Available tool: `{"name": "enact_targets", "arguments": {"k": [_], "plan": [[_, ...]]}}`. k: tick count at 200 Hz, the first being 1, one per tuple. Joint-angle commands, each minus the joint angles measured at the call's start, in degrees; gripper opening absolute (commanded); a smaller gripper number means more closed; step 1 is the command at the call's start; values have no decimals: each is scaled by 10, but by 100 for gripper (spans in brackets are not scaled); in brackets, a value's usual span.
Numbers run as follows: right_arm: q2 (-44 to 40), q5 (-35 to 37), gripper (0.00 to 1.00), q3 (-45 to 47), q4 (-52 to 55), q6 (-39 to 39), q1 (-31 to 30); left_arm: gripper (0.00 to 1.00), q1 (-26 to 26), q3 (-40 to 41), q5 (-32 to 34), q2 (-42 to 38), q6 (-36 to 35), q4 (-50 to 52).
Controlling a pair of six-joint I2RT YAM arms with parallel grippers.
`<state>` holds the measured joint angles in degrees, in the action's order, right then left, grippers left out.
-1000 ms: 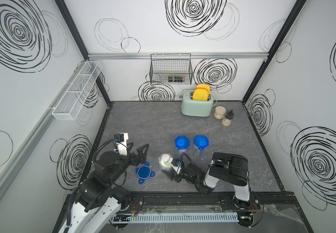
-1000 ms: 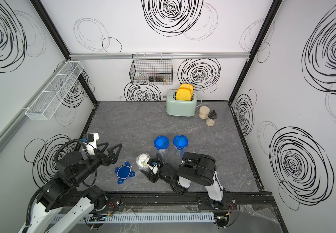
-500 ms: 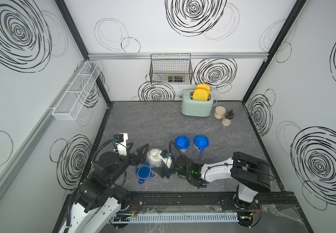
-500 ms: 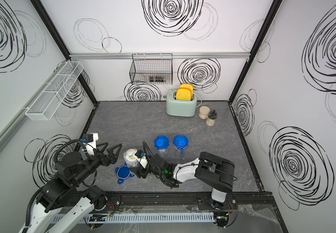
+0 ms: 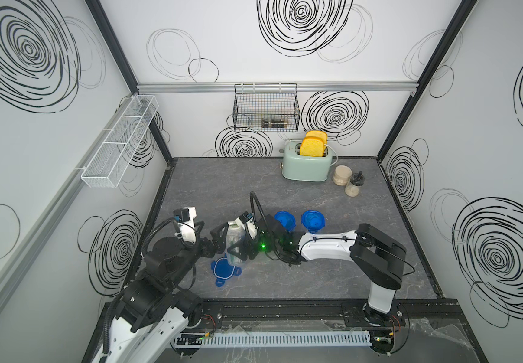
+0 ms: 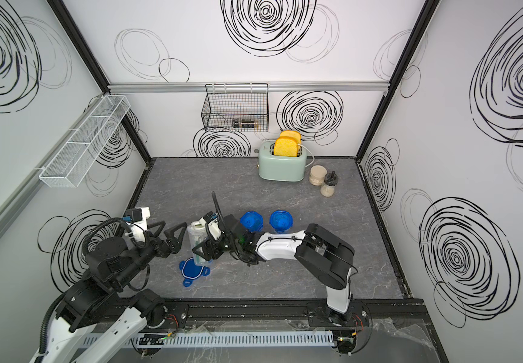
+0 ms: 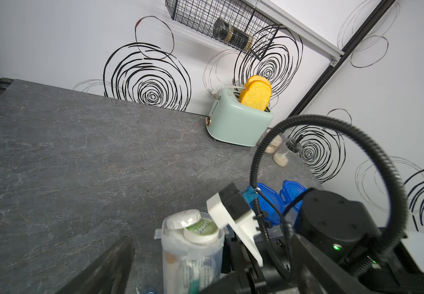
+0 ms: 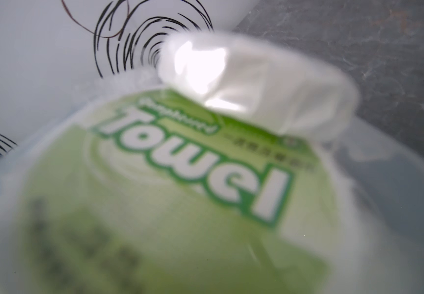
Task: Take out toiletry kits
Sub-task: 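Pour the toiletry kits out of the container.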
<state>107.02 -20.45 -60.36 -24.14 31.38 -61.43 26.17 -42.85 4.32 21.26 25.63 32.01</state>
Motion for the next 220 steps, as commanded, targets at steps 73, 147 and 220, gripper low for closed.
{"name": "enact_targets", "arguments": {"k": [73, 147, 220], "plan": [[91, -107, 52, -148, 86, 186, 33, 98, -4, 1, 14, -1, -5, -21], [129, -170, 55, -180, 88, 308, 61, 98, -4, -6, 14, 29, -2, -14], [134, -197, 56, -189, 85, 352, 69, 98, -2, -27, 23, 66, 43, 19]]}}
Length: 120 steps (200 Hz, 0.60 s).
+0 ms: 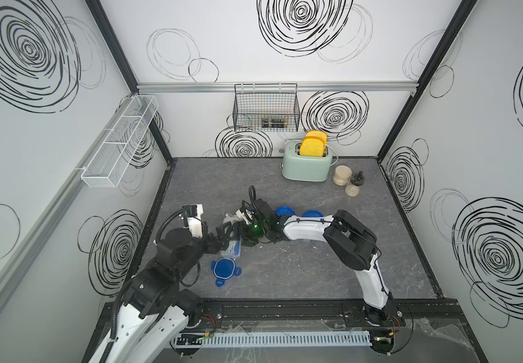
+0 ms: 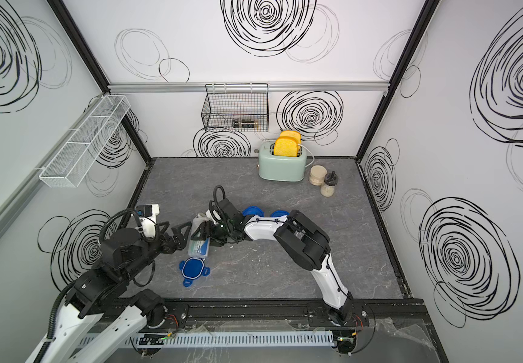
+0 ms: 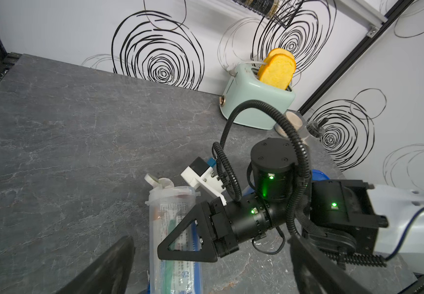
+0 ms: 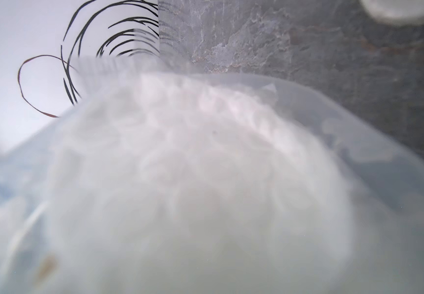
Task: Take out toiletry kits
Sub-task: 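Pour the toiletry kits out of the container.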
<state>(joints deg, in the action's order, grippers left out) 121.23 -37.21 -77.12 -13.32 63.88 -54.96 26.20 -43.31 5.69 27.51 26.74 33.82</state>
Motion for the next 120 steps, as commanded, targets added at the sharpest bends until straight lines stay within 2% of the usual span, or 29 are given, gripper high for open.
{"name": "enact_targets", "arguments": {"k": [1, 34, 66, 120], "plan": [[-7, -30, 56, -22, -24, 29, 5, 99, -2, -22, 8, 4, 33, 1], [-8, -47, 56, -15, -51, 60, 5, 100, -4, -22, -16, 19, 88, 23], [-11, -55, 57, -13, -64, 77, 4, 96, -4, 17, -55, 9, 137, 15], [-17, -74, 59, -4, -86, 99, 5, 96, 1, 99, -44, -39, 217, -25]]}}
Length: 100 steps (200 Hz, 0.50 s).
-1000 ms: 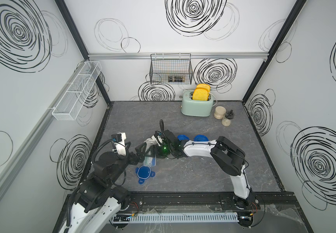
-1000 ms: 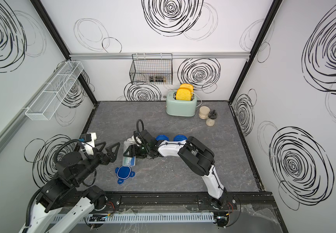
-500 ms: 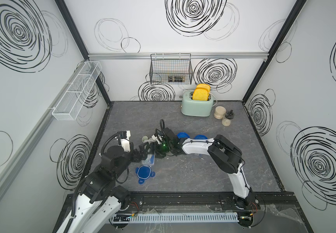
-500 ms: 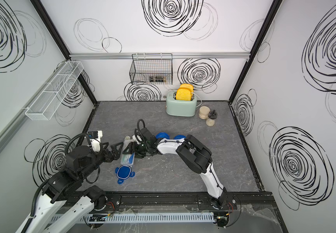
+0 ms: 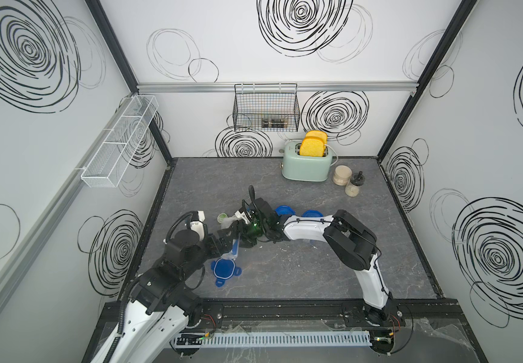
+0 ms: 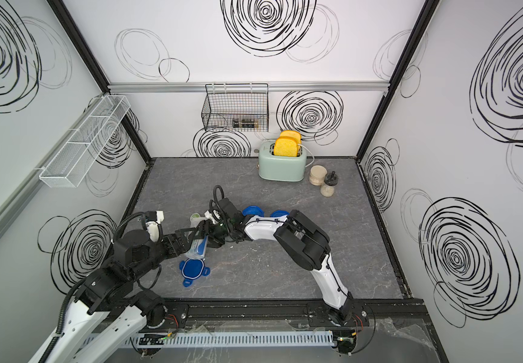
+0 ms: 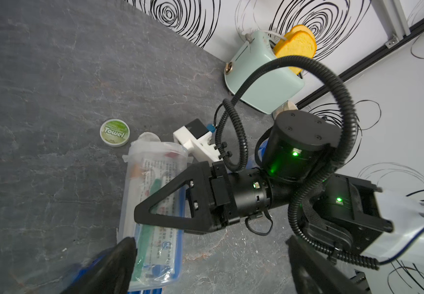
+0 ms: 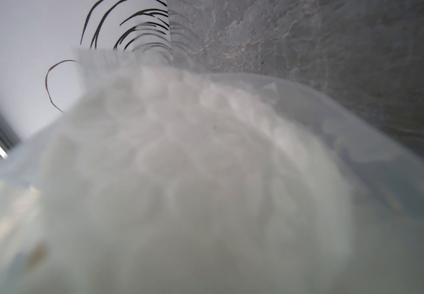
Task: Take out toiletry kits
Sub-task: 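Pour the toiletry kits out of the container.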
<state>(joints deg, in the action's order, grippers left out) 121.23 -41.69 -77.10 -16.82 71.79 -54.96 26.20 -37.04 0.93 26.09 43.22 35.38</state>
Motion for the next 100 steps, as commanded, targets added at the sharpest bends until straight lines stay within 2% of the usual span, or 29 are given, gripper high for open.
{"name": "enact_targets", "arguments": {"k": [1, 34, 63, 100], "plan": [[-16, -29, 59, -4, -51, 20, 6, 96, 1, 38, 5, -26, 53, -41], [-17, -41, 59, 1, -66, 34, 5, 96, 4, 99, 38, -95, 81, -75], [-21, -47, 60, 2, -64, 37, 8, 96, 13, 130, 28, -116, 87, -94], [-21, -57, 61, 2, -65, 44, 10, 96, 74, 149, 78, -141, 92, -100]]}}
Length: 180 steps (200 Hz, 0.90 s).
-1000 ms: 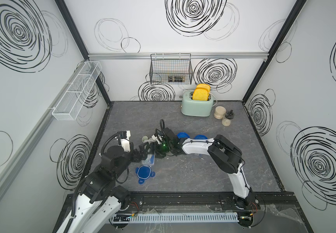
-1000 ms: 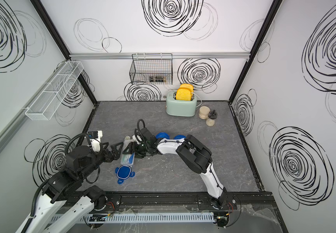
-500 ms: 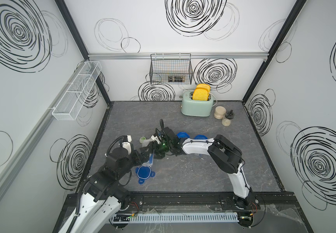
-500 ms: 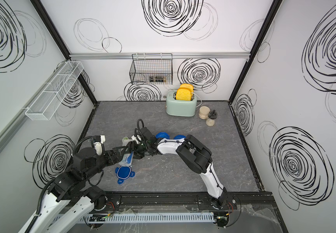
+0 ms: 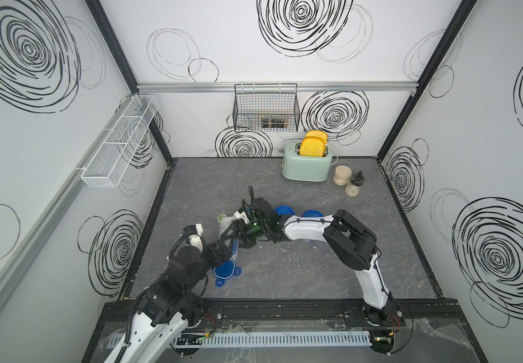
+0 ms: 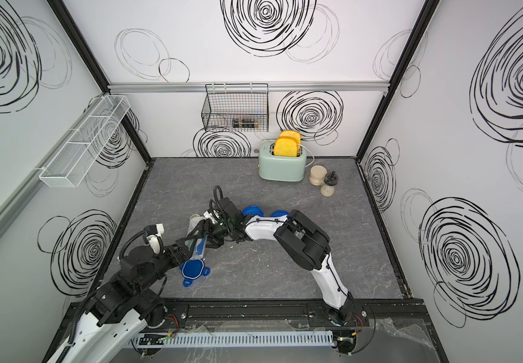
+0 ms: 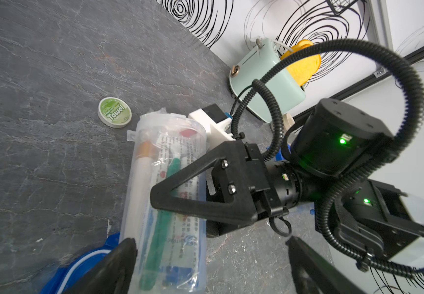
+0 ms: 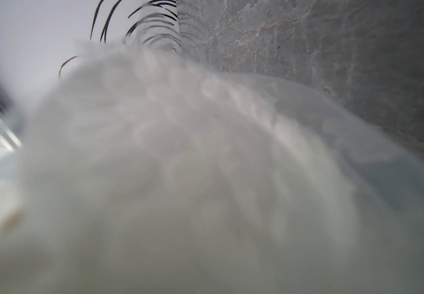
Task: Take out toiletry kits
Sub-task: 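Pour the toiletry kits out of the container.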
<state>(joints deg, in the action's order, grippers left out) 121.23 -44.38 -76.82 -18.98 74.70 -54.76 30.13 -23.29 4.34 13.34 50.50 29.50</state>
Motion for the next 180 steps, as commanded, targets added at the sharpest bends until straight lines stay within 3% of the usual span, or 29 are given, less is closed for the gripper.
{"name": "enact_targets", "arguments": {"k": [1, 70, 131, 180], "plan": [[-21, -30, 61, -1, -44, 15, 7, 96, 36, 11, 47, -13, 20, -41], [-22, -35, 62, -1, -58, 30, 7, 96, 159, 25, 183, 27, 68, 5], [-28, -38, 62, 8, -68, 35, 7, 96, 202, 13, 268, 55, 106, 54], [-26, -42, 63, 13, -83, 45, 7, 96, 213, 55, 217, 58, 96, 13]]}}
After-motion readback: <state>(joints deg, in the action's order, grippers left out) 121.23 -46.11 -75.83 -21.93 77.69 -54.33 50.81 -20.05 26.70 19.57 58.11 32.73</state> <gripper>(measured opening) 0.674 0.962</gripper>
